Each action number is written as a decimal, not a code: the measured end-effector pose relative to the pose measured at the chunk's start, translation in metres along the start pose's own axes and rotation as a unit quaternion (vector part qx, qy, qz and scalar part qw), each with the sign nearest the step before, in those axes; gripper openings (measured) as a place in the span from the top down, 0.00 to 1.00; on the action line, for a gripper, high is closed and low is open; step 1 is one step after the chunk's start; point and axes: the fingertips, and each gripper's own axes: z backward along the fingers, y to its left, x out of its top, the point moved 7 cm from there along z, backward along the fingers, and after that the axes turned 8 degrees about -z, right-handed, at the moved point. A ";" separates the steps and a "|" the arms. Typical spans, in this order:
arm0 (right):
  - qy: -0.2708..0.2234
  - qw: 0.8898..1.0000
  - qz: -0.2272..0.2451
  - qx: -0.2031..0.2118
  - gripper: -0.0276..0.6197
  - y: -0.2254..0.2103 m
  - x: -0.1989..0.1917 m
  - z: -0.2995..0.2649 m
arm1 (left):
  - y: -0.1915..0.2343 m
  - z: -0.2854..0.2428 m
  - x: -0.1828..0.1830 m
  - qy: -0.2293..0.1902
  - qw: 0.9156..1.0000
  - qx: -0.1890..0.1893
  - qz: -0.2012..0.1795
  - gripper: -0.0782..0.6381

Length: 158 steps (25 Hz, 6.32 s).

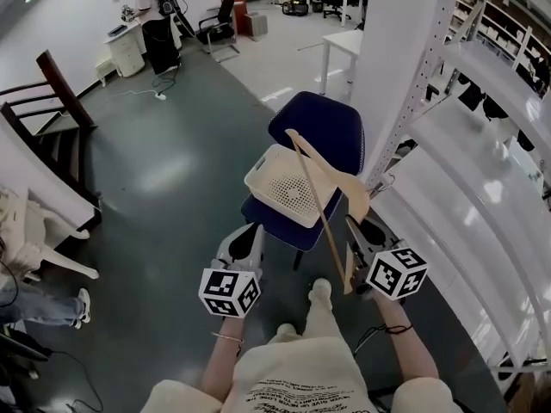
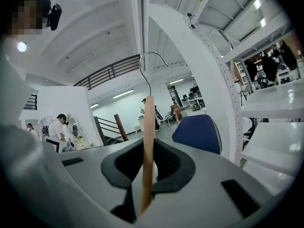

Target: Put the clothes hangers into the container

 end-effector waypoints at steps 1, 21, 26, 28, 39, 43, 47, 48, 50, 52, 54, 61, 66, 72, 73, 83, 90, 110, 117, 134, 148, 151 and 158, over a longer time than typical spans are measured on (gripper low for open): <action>0.004 1.000 0.001 0.001 0.87 -0.005 0.001 -0.008 | 0.003 -0.007 -0.003 0.004 1.000 0.001 0.003 0.86; 0.203 0.979 0.000 0.038 0.87 -0.158 0.006 -0.217 | 0.064 -0.206 -0.075 0.126 0.985 0.071 0.096 0.86; 0.258 0.964 0.008 0.058 0.87 -0.188 -0.012 -0.260 | 0.070 -0.239 -0.107 0.160 0.975 0.094 0.122 0.86; 0.276 0.959 0.012 0.066 0.87 -0.199 -0.022 -0.277 | 0.073 -0.250 -0.123 0.171 0.971 0.103 0.133 0.86; 0.360 0.926 0.008 0.110 0.87 -0.242 -0.078 -0.339 | 0.081 -0.292 -0.187 0.211 0.951 0.136 0.182 0.86; 0.377 0.918 -0.005 0.123 0.87 -0.252 -0.093 -0.350 | 0.078 -0.302 -0.201 0.219 0.947 0.134 0.190 0.86; 0.382 0.915 -0.036 0.122 0.87 -0.276 -0.100 -0.347 | 0.073 -0.311 -0.212 0.228 0.945 0.130 0.194 0.86; 0.383 0.915 -0.042 0.120 0.87 -0.281 -0.103 -0.347 | 0.071 -0.312 -0.215 0.231 0.944 0.129 0.195 0.86; 0.382 0.914 -0.053 0.125 0.87 -0.286 -0.106 -0.349 | 0.069 -0.314 -0.221 0.236 0.943 0.127 0.196 0.86; 0.384 0.912 -0.058 0.133 0.87 -0.287 -0.109 -0.354 | 0.068 -0.317 -0.227 0.241 0.942 0.125 0.198 0.86; 0.394 0.907 -0.063 0.138 0.87 -0.287 -0.112 -0.360 | 0.066 -0.319 -0.233 0.248 0.940 0.123 0.199 0.86; 0.430 0.890 -0.086 0.126 0.86 -0.291 -0.127 -0.376 | 0.059 -0.326 -0.245 0.263 0.936 0.116 0.204 0.86; 0.436 0.890 -0.071 0.113 0.86 -0.293 -0.133 -0.384 | 0.059 -0.331 -0.249 0.262 0.936 0.114 0.207 0.86; 0.444 0.892 -0.044 0.077 0.82 -0.297 -0.141 -0.388 | 0.059 -0.334 -0.252 0.263 0.935 0.107 0.214 0.86; 0.444 0.892 -0.040 0.076 0.82 -0.296 -0.142 -0.390 | 0.060 -0.334 -0.254 0.264 0.934 0.106 0.215 0.86; 0.451 0.891 0.029 0.036 0.76 -0.292 -0.153 -0.398 | 0.062 -0.335 -0.260 0.264 0.934 0.098 0.220 0.86; 0.430 0.901 0.057 -0.002 0.61 -0.288 -0.154 -0.399 | 0.063 -0.332 -0.262 0.268 0.933 0.088 0.222 0.86; 0.304 0.949 0.084 -0.014 0.92 -0.271 -0.101 -0.369 | 0.064 -0.326 -0.221 0.224 0.951 0.076 0.197 0.86; 0.275 0.958 0.085 0.008 0.95 -0.234 -0.058 -0.350 | 0.063 -0.314 -0.157 0.173 0.969 0.063 0.166 0.86; 0.150 0.980 0.081 0.106 0.95 -0.143 0.055 -0.314 | 0.088 -0.289 -0.028 0.069 0.995 0.037 0.063 0.86; 0.027 0.985 0.100 0.137 0.95 -0.097 0.146 -0.291 | 0.107 -0.264 0.056 -0.010 0.998 0.059 -0.004 0.86; 0.003 0.984 0.106 0.144 0.95 -0.092 0.163 -0.285 | 0.113 -0.259 0.069 -0.026 0.997 0.069 -0.011 0.86; -0.039 0.979 0.119 0.157 0.95 -0.086 0.189 -0.277 | 0.121 -0.250 0.093 -0.054 0.993 0.095 -0.035 0.86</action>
